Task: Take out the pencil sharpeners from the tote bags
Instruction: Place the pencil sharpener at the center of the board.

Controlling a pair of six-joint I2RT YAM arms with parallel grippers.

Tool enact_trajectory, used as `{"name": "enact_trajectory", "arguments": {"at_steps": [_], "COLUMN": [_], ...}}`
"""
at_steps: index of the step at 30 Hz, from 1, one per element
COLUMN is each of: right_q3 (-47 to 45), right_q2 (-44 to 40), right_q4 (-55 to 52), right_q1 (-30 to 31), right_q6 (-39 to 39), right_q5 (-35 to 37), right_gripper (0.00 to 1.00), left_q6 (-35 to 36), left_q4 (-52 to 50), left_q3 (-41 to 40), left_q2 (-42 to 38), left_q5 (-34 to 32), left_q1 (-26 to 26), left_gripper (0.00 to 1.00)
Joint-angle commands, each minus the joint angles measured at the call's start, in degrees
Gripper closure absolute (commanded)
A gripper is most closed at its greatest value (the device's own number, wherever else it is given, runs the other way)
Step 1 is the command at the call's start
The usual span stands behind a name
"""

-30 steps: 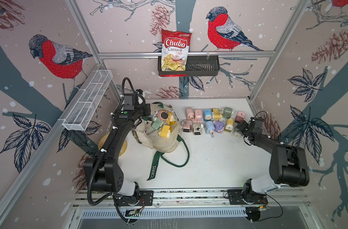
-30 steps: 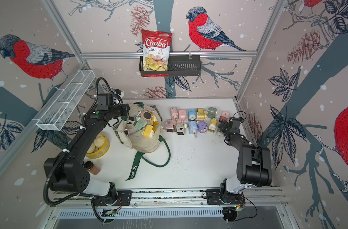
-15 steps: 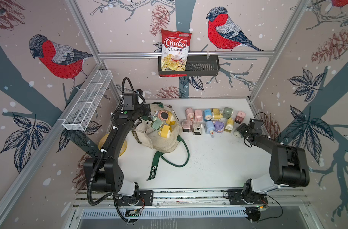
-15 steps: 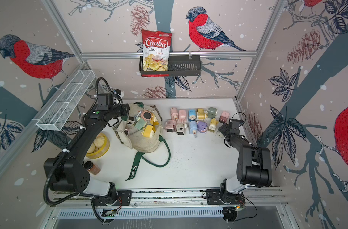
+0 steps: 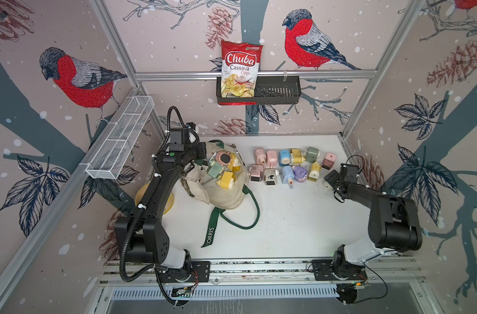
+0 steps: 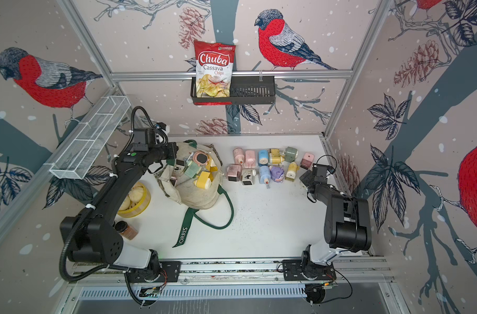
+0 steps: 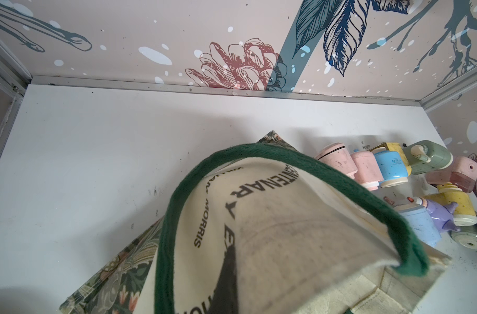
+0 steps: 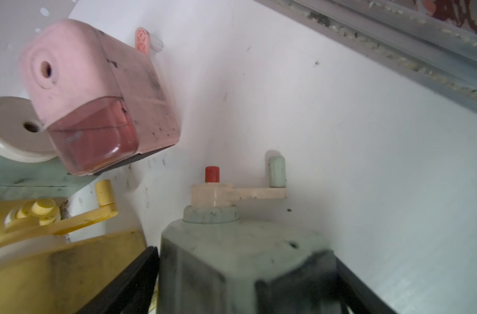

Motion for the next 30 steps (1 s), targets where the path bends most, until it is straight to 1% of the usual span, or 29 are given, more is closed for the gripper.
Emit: {"name": "enact_trajectory", "arguments": {"at_steps": [1, 8, 13, 15, 18, 21, 23, 30], "right_q3": [0.45, 0.36, 0.75, 1.55, 3.32, 4.51, 5.02, 4.95], "right_q2": [0.72, 1.26, 2.14, 2.62, 3.24, 2.36, 1.31, -2.93], "right_q4": [-4.73, -2.71, 0.77, 1.19, -1.06, -4.64, -6.11, -8.12], "right_q1": [0.48, 1.14, 1.95, 2.43, 2.85, 2.83, 2.59, 2.06], "right_q6": [0.01, 0.09, 0.67, 0.93, 1.55, 2.05, 1.71, 1.27], "right_q5": [1.75, -3.28, -8.46, -8.89, -7.07, -1.56, 0.5, 1.87], "right_gripper": [0.08, 0.07, 0.07, 0.07, 0.06, 0.01, 0.0, 0.0], "left_q6": [-0.16, -0.15, -0.16, -0.16, -0.16, -0.16, -0.18, -0.16], "left_q4": [3.39, 3.43, 3.37, 3.41, 3.43, 3.43, 3.37, 3.42], "left_q3": [0.53, 0.53, 0.53, 0.52, 0.53, 0.53, 0.53, 0.55], "left_q2": [0.06, 0.01, 0.02, 0.1, 0.17, 0.16, 0.11, 0.19], "left_q5": [0.24, 0.1, 0.13, 0.16, 0.17, 0.06, 0.08, 0.21], "left_q1": [0.16, 0.13, 0.17, 0.16, 0.14, 0.17, 0.17, 0.15], "left_gripper": [1.0, 1.0, 1.0, 1.0, 1.0, 1.0, 1.0, 1.0]}}
